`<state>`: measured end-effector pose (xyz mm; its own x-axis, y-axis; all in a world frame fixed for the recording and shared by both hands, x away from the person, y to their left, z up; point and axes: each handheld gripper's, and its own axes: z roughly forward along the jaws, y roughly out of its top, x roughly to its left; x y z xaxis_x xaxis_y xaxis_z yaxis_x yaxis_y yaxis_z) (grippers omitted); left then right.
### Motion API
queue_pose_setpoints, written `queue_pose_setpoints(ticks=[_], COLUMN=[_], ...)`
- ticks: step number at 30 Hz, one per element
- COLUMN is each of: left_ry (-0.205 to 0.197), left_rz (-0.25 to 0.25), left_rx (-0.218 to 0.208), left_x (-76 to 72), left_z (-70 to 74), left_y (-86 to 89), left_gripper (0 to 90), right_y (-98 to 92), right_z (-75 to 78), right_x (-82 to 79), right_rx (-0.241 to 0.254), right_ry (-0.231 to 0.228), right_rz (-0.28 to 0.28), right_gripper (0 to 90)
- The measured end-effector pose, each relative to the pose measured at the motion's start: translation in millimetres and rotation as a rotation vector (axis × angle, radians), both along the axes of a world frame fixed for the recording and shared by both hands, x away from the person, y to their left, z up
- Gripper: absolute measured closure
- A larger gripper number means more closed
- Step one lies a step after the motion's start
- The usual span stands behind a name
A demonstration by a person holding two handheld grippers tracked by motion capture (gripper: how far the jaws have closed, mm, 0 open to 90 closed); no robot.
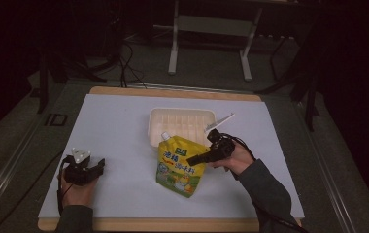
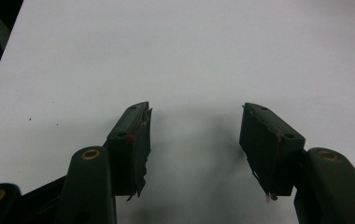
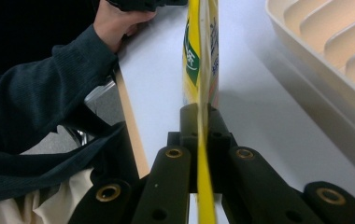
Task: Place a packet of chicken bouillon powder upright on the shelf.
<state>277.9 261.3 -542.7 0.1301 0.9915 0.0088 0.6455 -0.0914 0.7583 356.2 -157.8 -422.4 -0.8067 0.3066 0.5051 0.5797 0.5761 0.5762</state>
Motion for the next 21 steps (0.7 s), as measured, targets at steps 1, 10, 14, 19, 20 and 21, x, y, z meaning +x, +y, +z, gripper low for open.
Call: queue_pose_setpoints(ticks=[1,10,14,19,20,21], left_ry=[0.0,-0.006,-0.005,-0.006,-0.006,-0.006], left_rz=[0.0,0.004,0.005,0.005,0.005,0.005], left_rx=[0.0,-0.008,-0.009,-0.008,-0.008,-0.009], left_x=[0.0,-0.5,-0.6,-0.6,-0.6,-0.6], left_z=[0.0,0.2,0.3,0.3,0.3,0.3], left_y=[0.1,0.6,0.9,0.8,0.8,0.8], left_gripper=[42.7,42.7,42.6,42.6,42.6,42.6], right_y=[-0.2,-1.5,-3.3,-5.9,-6.9,-7.6], right_z=[-0.5,-3.1,-3.3,-1.6,-1.0,-0.7], right_x=[-0.5,-6.8,-9.3,-13.6,-14.4,-15.0], right_rx=[0.007,0.086,0.126,0.16,0.164,0.169], right_ry=[0.001,0.017,0.017,-0.008,-0.014,-0.019], right_rz=[0.0,-0.016,-0.034,-0.066,-0.073,-0.079], right_gripper=[90.0,90.0,90.0,90.0,90.0,90.0])
